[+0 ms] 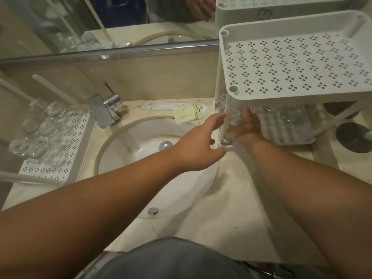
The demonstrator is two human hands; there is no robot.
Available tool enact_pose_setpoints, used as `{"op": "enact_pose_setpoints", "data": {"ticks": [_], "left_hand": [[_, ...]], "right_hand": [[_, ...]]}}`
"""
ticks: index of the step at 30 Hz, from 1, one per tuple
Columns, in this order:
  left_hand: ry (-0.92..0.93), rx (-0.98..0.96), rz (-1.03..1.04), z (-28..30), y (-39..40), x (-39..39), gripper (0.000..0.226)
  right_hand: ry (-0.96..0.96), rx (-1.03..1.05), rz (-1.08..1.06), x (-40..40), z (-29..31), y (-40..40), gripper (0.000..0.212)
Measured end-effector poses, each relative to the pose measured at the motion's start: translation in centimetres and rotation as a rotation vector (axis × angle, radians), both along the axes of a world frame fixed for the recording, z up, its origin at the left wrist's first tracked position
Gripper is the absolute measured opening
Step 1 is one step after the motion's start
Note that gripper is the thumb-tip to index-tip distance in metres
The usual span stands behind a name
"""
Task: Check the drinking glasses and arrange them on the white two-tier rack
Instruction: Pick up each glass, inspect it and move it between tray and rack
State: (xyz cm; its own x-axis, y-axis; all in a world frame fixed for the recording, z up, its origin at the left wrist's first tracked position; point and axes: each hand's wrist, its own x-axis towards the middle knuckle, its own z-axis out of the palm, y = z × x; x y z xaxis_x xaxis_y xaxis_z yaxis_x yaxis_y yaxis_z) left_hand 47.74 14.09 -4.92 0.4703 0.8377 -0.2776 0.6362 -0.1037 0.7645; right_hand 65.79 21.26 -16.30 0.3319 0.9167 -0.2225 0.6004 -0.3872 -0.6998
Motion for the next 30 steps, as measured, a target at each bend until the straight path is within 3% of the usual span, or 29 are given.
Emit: {"op": "enact_pose_setpoints", "data": {"ticks": [8,15,18,20,30], "left_hand": [[-0.016,0.017,-0.006,-0.1,0.2,-0.1,0.080],[-0.036,0.012,-0.021,-0.1,0.4,-0.3,0.081],[-0.046,0.011,-0.016,-0.3,0.5,-0.6,0.079],[-0.050,0.006,0.006,-0.6,0.4,-1.0,0.078],[-0.179,-0.105,0.200,-2.2,-1.9,-5.7,0.074]], "right_hand": [[-0.004,-0.030,0.007,-0.4,0.5,0.0,0.060],[0.099,-0.056,-0.026,-0.4,0.1,-0.5,0.066],[0.106,-0.085,-0.048,0.0,0.3,-1.0,0.083],[0.086,-0.077,-0.075,0.2,0.2,-1.5,0.090],[0.066,0.076,-0.153,-2.0,1.4,-7.5,0.080]]}}
